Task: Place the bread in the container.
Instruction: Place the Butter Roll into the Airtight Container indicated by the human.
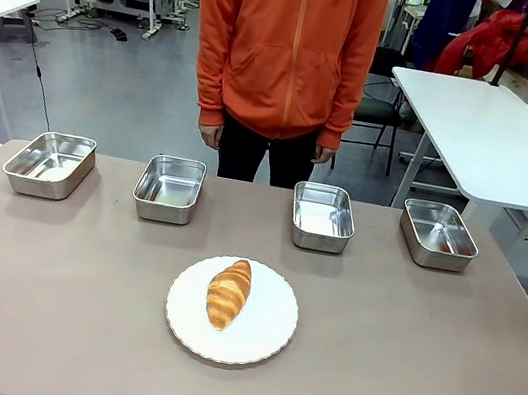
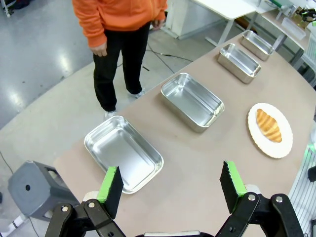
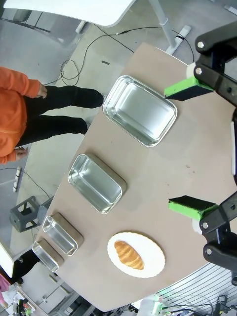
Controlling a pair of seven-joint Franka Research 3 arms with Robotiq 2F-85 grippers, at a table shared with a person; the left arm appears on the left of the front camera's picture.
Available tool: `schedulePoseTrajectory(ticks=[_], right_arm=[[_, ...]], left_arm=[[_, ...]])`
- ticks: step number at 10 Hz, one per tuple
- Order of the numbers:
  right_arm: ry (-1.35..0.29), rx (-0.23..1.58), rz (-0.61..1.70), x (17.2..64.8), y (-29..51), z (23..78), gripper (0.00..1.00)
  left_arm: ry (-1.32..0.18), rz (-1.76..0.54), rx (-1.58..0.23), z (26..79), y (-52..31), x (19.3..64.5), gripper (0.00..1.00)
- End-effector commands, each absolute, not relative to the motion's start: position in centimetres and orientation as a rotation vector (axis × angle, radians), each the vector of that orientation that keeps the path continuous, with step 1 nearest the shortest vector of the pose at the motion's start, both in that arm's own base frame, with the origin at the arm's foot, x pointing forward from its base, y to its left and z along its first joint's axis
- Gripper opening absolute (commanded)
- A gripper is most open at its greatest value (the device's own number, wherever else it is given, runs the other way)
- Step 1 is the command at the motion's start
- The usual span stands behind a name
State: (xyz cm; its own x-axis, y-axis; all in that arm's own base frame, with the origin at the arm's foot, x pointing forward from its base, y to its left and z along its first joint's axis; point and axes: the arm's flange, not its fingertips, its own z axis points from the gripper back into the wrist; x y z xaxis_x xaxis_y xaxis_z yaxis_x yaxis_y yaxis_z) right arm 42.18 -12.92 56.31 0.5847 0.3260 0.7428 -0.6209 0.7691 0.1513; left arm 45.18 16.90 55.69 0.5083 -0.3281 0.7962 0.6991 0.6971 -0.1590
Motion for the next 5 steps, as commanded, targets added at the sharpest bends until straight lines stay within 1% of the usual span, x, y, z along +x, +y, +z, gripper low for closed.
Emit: schedulePoseTrajectory(ticks=[1, 5], right_arm=[[-0.782, 0.435, 0.582, 42.3, -13.0, 56.24, 1.0], [-0.782, 0.435, 0.582, 42.3, -13.0, 56.24, 1.0]], left_arm=[[-0.838, -0.657, -0.51, 55.89, 16.86, 45.05, 1.0], [-0.838, -0.657, -0.51, 55.89, 16.86, 45.05, 1.0]])
